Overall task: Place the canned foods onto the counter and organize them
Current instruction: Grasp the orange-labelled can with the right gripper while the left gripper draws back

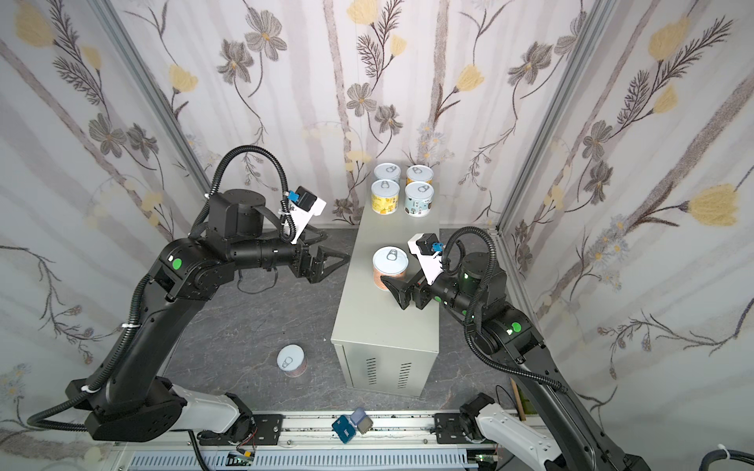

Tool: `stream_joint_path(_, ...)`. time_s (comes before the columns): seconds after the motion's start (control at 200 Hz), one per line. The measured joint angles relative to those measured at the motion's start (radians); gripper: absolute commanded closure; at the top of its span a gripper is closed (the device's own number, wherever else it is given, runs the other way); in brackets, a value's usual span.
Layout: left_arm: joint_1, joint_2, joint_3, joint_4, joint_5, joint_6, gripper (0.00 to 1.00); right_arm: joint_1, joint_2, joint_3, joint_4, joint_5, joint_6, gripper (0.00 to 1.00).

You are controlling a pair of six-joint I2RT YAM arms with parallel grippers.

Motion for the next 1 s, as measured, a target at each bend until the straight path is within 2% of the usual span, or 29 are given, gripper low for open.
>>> stream_joint_path(0.215, 0.038, -0.087, -0.134, 0.053, 0.005, -0.021, 0.0, 0.028, 0.045, 0.018, 0.041, 0.004, 0.008, 0.02)
stream_joint_path(0.589, 0.077, -0.198, -0.289, 0.13, 0.027, -0.03, 0.0, 0.058, 0.063, 0.022, 0.069, 0.084, 0.01, 0.21)
stream_joint_path(0.674, 0.084, -0.221, -0.32, 0.134, 0.026, -0.03, 0.0, 0.056, 0.063, 0.022, 0.072, 0.112, 0.01, 0.22)
stream_joint_path(0.839, 0.092, -0.266, -0.365, 0.145, 0.025, -0.034, 0.0, 0.038, 0.075, 0.028, 0.077, 0.158, 0.007, 0.23)
stream_joint_path(1.004, 0.1, -0.294, -0.409, 0.158, 0.022, -0.042, 0.0, -0.036, 0.119, 0.037, 0.119, 0.187, 0.008, 0.23)
